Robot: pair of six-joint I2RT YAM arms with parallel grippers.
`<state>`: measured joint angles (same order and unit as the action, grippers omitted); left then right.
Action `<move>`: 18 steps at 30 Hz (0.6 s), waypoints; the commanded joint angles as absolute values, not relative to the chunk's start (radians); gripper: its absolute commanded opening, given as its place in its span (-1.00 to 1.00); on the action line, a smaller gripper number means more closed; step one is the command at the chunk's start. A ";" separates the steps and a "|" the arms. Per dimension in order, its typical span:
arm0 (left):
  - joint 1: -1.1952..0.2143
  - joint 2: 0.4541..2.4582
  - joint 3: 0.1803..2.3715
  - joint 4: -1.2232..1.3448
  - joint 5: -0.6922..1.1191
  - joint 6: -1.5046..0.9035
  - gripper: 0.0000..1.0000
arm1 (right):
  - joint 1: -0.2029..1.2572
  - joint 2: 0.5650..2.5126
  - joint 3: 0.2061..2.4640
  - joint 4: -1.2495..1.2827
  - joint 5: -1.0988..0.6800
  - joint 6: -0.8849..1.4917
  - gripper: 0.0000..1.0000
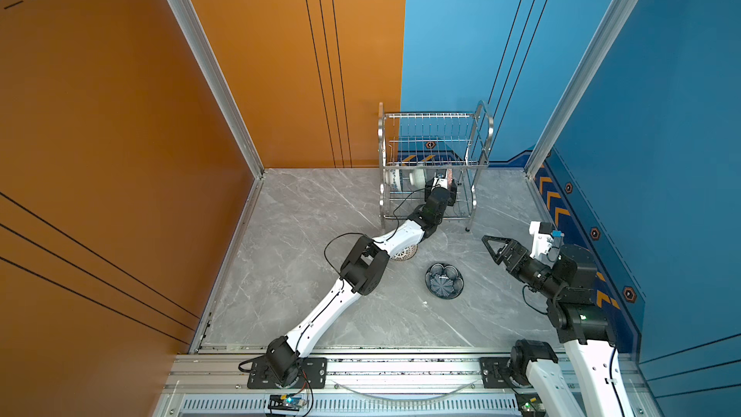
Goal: Load bowls into a dish rack
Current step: Place the bowl in the dish rack.
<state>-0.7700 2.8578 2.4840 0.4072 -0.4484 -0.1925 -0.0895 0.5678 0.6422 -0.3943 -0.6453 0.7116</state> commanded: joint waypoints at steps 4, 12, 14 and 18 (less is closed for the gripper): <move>-0.752 2.886 2.555 0.389 -0.433 -0.204 0.03 | -0.106 0.575 0.628 -0.349 -0.689 0.713 0.99; -0.750 2.956 2.675 0.348 -0.418 -0.207 0.03 | -0.115 0.578 0.619 -0.341 -0.702 0.704 0.99; -0.752 2.970 2.693 0.346 -0.417 -0.209 0.02 | -0.119 0.579 0.619 -0.341 -0.708 0.700 0.99; -0.752 2.978 2.702 0.345 -0.415 -0.218 0.02 | -0.130 0.583 0.617 -0.341 -0.724 0.692 0.99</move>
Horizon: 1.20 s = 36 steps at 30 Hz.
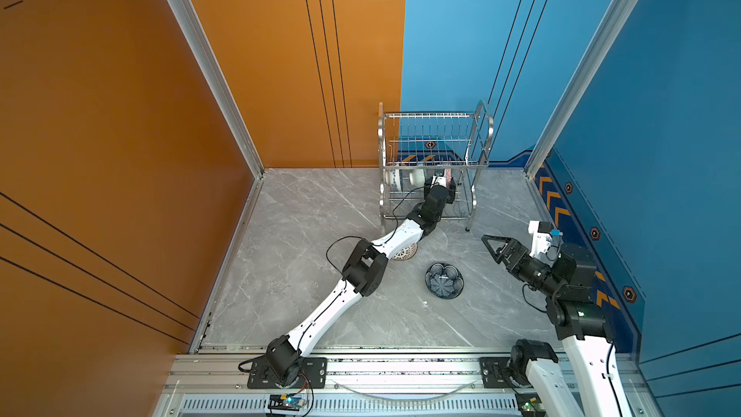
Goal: Load bowls into a dish rack
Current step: Place the bowl in the dish rack.
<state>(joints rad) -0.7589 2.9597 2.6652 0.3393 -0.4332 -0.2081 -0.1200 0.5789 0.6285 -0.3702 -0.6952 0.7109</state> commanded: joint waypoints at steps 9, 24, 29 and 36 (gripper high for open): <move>-0.738 3.000 2.722 0.341 -0.335 -0.252 0.03 | -0.140 0.587 0.621 -0.341 -0.745 0.679 0.99; -0.757 3.008 2.735 0.321 -0.372 -0.304 0.04 | -0.147 0.589 0.615 -0.342 -0.755 0.672 0.99; -0.764 3.015 2.742 0.344 -0.377 -0.301 0.04 | -0.146 0.586 0.615 -0.342 -0.764 0.673 0.99; -0.775 3.001 2.745 0.313 -0.380 -0.217 0.05 | -0.148 0.583 0.616 -0.341 -0.767 0.673 0.99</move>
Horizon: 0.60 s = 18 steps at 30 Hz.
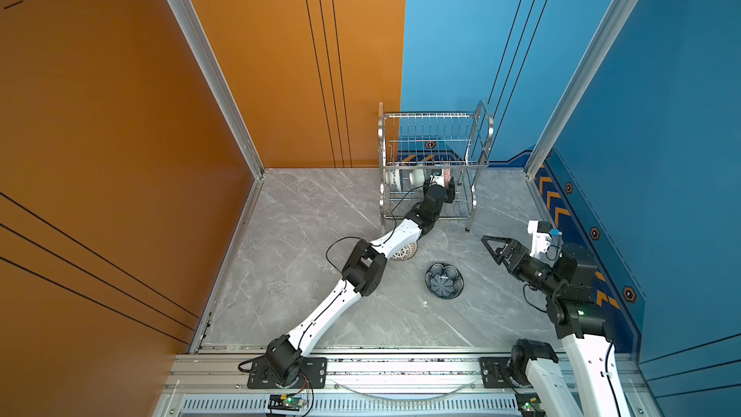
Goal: Load bowls into a dish rack
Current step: Place the bowl in the dish rack, then move the dish rack to the top-center of the table.
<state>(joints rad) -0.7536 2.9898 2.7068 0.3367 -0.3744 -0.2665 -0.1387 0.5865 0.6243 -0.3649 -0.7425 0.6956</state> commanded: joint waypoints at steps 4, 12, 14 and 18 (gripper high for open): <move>-0.772 2.980 2.728 0.280 -0.398 -0.203 0.04 | -0.151 0.584 0.617 -0.348 -0.743 0.670 0.99; -0.763 2.950 2.687 0.335 -0.320 -0.213 0.05 | -0.174 0.669 0.633 -0.356 -0.555 0.588 0.85; -0.762 2.927 2.658 0.337 -0.311 -0.213 0.05 | -0.170 0.720 0.643 -0.317 -0.511 0.558 0.73; -0.752 2.869 2.553 0.391 -0.295 -0.212 0.05 | -0.109 0.888 0.721 -0.275 -0.436 0.443 0.50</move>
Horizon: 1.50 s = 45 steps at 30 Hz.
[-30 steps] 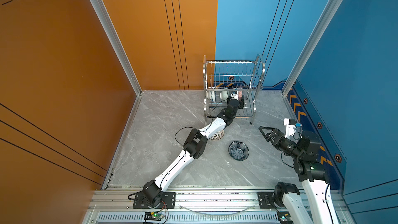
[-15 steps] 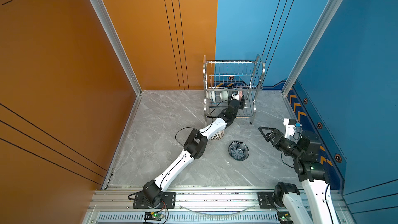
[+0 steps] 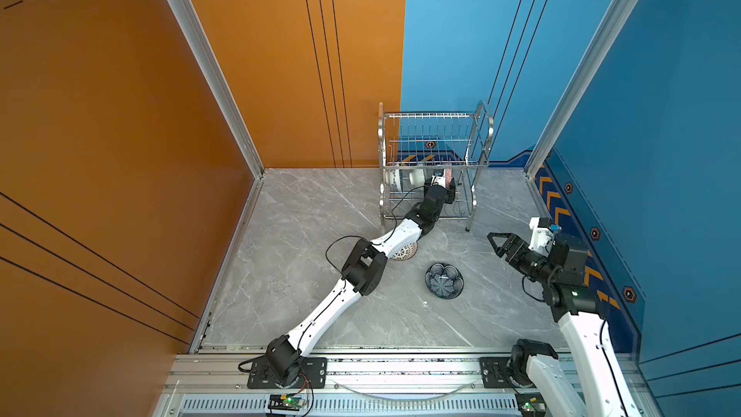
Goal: Load bowls into a dish rack
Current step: Move the dish rack to the top-center of the table.
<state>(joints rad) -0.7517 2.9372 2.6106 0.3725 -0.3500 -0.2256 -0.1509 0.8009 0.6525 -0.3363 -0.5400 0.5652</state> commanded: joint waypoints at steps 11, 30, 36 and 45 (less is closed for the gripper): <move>-0.719 2.903 2.609 0.439 -0.243 -0.258 0.05 | 0.032 1.342 0.987 -0.202 -0.209 0.223 0.33; -0.723 2.864 2.562 0.463 -0.273 -0.215 0.04 | 0.061 1.661 1.152 -0.063 -0.171 0.141 -0.22; -0.726 2.858 2.558 0.466 -0.278 -0.204 0.05 | 0.072 1.715 1.197 -0.091 -0.155 0.124 -0.45; -0.727 2.808 2.470 0.515 -0.293 -0.197 0.04 | 0.106 1.693 1.180 -0.099 -0.138 0.112 -0.79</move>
<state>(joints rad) -0.7265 2.8883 2.5099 0.4473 -0.2699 -0.2249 0.0803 1.7111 1.1751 -0.0788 -0.1234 0.1146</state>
